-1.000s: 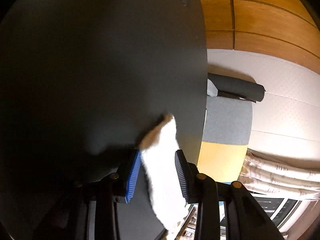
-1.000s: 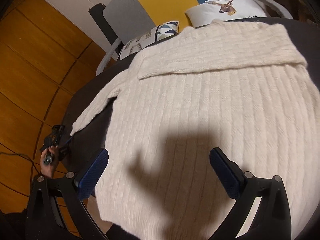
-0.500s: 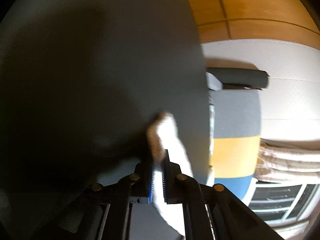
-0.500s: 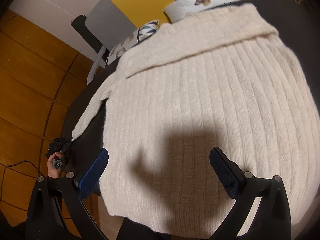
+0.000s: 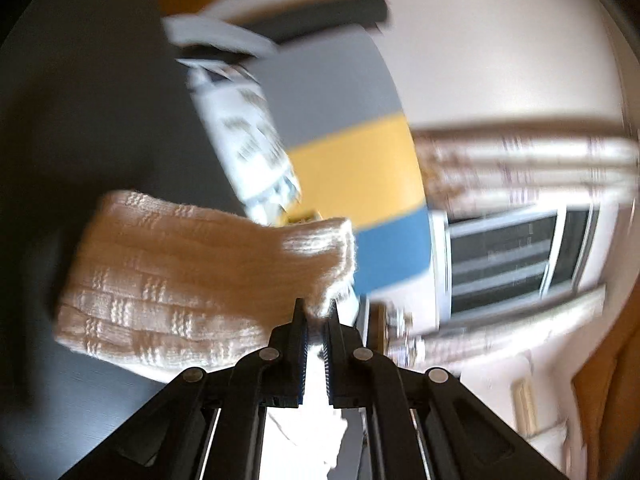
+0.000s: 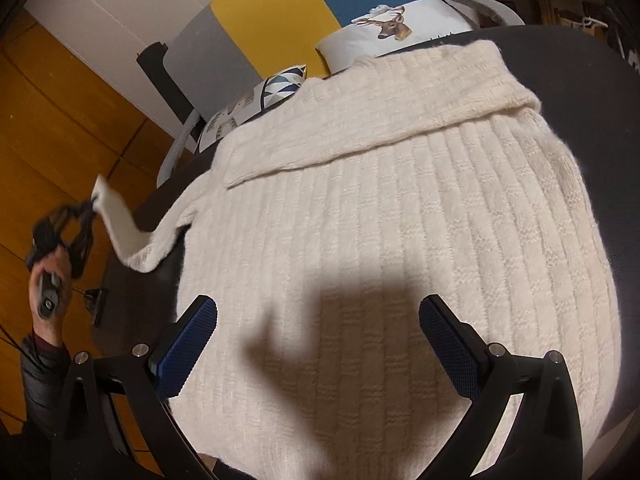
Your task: Fold clothes
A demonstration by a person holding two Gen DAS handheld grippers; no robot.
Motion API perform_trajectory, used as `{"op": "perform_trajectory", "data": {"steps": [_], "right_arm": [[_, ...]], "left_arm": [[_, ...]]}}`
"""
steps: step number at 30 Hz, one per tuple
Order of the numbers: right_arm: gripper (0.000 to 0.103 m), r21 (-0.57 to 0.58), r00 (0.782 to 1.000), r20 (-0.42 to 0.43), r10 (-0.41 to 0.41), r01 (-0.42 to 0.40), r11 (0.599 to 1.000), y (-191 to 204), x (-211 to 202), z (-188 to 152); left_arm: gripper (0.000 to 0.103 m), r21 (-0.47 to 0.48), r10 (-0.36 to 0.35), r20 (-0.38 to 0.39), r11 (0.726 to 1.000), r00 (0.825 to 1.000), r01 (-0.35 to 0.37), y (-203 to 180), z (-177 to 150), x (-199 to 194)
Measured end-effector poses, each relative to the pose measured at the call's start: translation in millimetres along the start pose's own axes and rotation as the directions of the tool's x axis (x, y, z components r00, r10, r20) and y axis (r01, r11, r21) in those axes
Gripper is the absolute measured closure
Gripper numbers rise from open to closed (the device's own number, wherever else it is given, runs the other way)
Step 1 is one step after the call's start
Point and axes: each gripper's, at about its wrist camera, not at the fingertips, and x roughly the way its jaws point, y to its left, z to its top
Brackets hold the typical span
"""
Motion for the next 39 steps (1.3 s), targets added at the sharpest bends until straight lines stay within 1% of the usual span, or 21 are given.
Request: {"op": "perform_trajectory", "data": {"steps": [3, 6, 8, 11, 14, 17, 20, 23, 24, 25, 26, 27, 29, 30, 31, 32, 33, 34, 35, 37, 39], "right_arm": [[0.000, 0.047, 0.999, -0.008, 0.032, -0.031, 0.998, -17, -1, 2], [0.000, 0.067, 1.000, 0.004, 0.028, -0.028, 0.997, -35, -4, 3], [0.000, 0.066, 1.000, 0.007, 0.012, -0.013, 0.998, -43, -5, 4], [0.000, 0.031, 0.999, 0.018, -0.037, 0.036, 0.999, -50, -8, 6], [0.000, -0.026, 0.995, 0.039, -0.092, 0.093, 0.995, -53, -13, 9], [0.000, -0.044, 0.994, 0.068, -0.089, 0.092, 0.995, -58, -21, 13], [0.000, 0.010, 0.997, 0.074, -0.034, 0.033, 0.999, -70, -26, 19], [0.001, 0.085, 0.994, 0.083, 0.078, -0.085, 0.993, -83, -27, 26], [0.001, 0.111, 0.989, 0.089, 0.119, -0.129, 0.985, -86, -26, 29], [0.006, 0.135, 0.982, 0.096, 0.161, -0.173, 0.976, -89, -25, 31], [0.014, 0.148, 0.978, 0.102, 0.183, -0.197, 0.969, -90, -25, 34], [0.016, 0.152, 0.975, 0.108, 0.192, -0.207, 0.966, -89, -25, 36], [0.019, 0.148, 0.965, 0.106, 0.240, -0.254, 0.956, -84, -23, 45], [0.023, 0.149, 0.958, 0.107, 0.265, -0.279, 0.949, -81, -20, 50], [0.034, 0.153, 0.951, 0.112, 0.287, -0.302, 0.941, -79, -15, 56], [0.042, 0.157, 0.946, 0.119, 0.300, -0.316, 0.936, -78, -12, 60], [0.047, 0.161, 0.944, 0.130, 0.305, -0.323, 0.932, -77, -9, 64], [0.060, 0.180, 0.936, 0.141, 0.323, -0.345, 0.921, -78, -4, 69], [0.076, 0.210, 0.924, 0.153, 0.352, -0.378, 0.902, -80, 2, 74], [0.079, 0.261, 0.903, 0.182, 0.389, -0.426, 0.866, -84, 18, 82], [0.079, 0.301, 0.900, 0.193, 0.391, -0.434, 0.849, -84, 34, 90]], "left_arm": [[0.098, 0.060, -0.012, -0.083, 0.998, 0.996, 0.017, -40, -27, 54], [0.098, 0.119, -0.010, -0.169, 0.992, 0.986, 0.030, -76, -75, 95], [0.098, 0.160, 0.002, -0.229, 0.987, 0.973, 0.035, -93, -106, 121], [0.098, 0.218, 0.040, -0.322, 0.975, 0.946, 0.033, -101, -157, 156], [0.098, 0.260, 0.101, -0.400, 0.965, 0.911, 0.008, -93, -203, 185], [0.098, 0.297, 0.159, -0.453, 0.955, 0.877, -0.020, -83, -237, 206], [0.098, 0.332, 0.209, -0.478, 0.942, 0.853, -0.045, -68, -254, 215], [0.097, 0.357, 0.233, -0.497, 0.933, 0.836, -0.048, -61, -257, 220], [0.090, 0.358, 0.238, -0.507, 0.933, 0.829, -0.049, -59, -258, 220], [0.083, 0.355, 0.242, -0.519, 0.934, 0.820, -0.051, -57, -257, 219], [0.082, 0.352, 0.246, -0.530, 0.934, 0.811, -0.054, -55, -256, 218], [0.078, 0.349, 0.251, -0.542, 0.935, 0.802, -0.056, -52, -255, 218], [0.074, 0.354, 0.251, -0.543, 0.934, 0.801, -0.052, -53, -252, 212], [0.074, 0.358, 0.250, -0.541, 0.933, 0.803, -0.049, -54, -251, 208], [0.074, 0.353, 0.236, -0.540, 0.935, 0.808, -0.038, -55, -247, 202], [0.073, 0.342, 0.215, -0.540, 0.939, 0.814, -0.021, -57, -242, 194], [0.073, 0.331, 0.192, -0.535, 0.943, 0.823, -0.005, -59, -237, 185], [0.073, 0.321, 0.167, -0.524, 0.947, 0.835, 0.013, -60, -230, 173], [0.073, 0.309, 0.139, -0.513, 0.951, 0.847, 0.031, -59, -223, 159], [0.073, 0.283, 0.106, -0.487, 0.958, 0.867, 0.041, -50, -208, 131], [0.073, 0.248, 0.089, -0.453, 0.968, 0.887, 0.030, -36, -193, 105]]}}
